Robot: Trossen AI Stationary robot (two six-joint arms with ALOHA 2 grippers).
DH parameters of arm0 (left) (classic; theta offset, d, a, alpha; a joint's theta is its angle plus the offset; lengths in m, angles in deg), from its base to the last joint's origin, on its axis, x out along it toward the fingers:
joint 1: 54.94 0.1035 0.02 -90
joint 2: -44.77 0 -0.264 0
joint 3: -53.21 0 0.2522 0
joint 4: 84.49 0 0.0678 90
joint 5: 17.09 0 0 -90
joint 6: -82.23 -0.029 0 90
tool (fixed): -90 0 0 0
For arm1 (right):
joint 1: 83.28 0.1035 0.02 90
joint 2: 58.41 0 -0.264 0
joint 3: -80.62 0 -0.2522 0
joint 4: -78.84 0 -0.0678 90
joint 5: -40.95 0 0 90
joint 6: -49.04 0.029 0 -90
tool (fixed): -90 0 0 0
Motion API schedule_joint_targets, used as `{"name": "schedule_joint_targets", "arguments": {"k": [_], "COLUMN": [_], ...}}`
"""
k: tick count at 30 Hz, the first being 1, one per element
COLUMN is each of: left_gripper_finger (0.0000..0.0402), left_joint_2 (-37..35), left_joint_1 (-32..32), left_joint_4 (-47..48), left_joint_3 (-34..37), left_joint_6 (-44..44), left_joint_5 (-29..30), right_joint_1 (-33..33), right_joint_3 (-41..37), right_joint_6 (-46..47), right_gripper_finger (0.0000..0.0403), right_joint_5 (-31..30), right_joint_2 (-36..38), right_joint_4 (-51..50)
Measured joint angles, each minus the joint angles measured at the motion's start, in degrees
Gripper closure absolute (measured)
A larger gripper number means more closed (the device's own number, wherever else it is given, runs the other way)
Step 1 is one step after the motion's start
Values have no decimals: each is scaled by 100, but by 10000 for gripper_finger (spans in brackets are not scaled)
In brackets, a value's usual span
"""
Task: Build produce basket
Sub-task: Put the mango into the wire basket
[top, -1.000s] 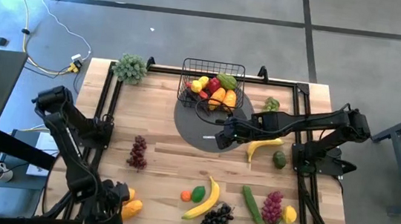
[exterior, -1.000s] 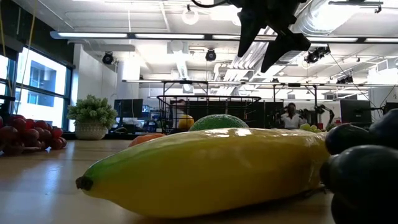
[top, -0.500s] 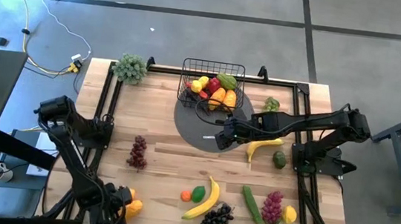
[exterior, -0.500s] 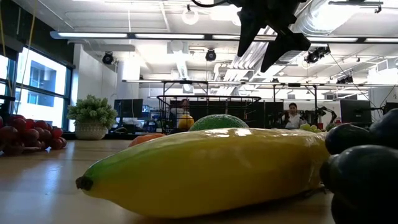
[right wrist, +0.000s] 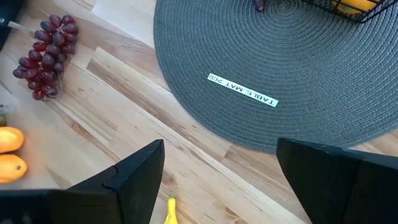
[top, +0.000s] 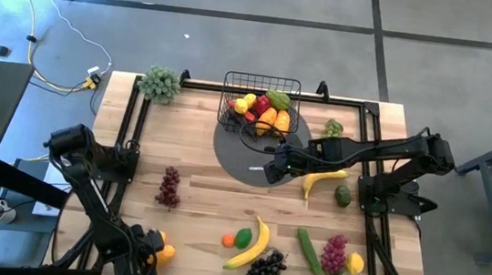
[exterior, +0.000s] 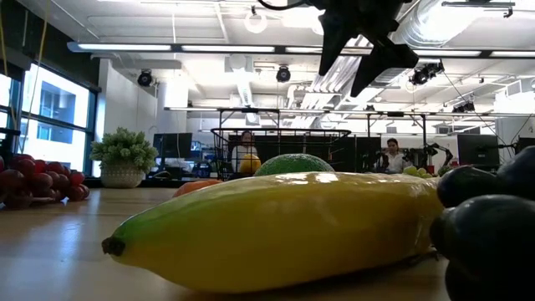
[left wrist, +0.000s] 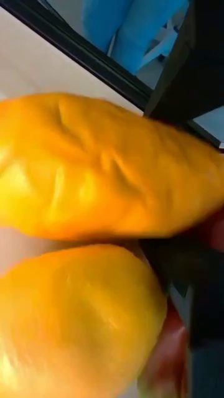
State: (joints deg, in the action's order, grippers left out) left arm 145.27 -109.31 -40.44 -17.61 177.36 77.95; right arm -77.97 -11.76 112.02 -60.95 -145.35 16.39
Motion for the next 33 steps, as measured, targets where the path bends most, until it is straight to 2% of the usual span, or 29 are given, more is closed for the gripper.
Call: {"name": "schedule_joint_targets", "arguments": {"k": [6,9,14,20,26,33], "left_gripper_finger": [205,227,229,225,225,225], "left_joint_2": [20,-17,-35,-39,-43,-393], "left_joint_1": [0,0,-9,102,514,1138], "left_joint_4": [-40,-61,-12,890,1850,2382], "left_joint_3": [0,-66,-480,-1077,-1478,-1504], "left_joint_6": [-19,-47,-349,-842,-1522,-2310], "left_joint_5": [13,-1,-7,111,312,541], "right_joint_1": [0,0,0,-4,-15,-36], "right_joint_3": [0,0,0,0,0,0], "right_joint_6": [-10,-42,-114,-271,-361,-263], "right_gripper_finger": [112,112,112,112,112,112], "right_joint_5": [7,6,7,-23,-363,-1011], "right_joint_2": [0,0,0,0,0,0], "right_joint_4": [-4,-7,-11,-20,-42,-42]}}
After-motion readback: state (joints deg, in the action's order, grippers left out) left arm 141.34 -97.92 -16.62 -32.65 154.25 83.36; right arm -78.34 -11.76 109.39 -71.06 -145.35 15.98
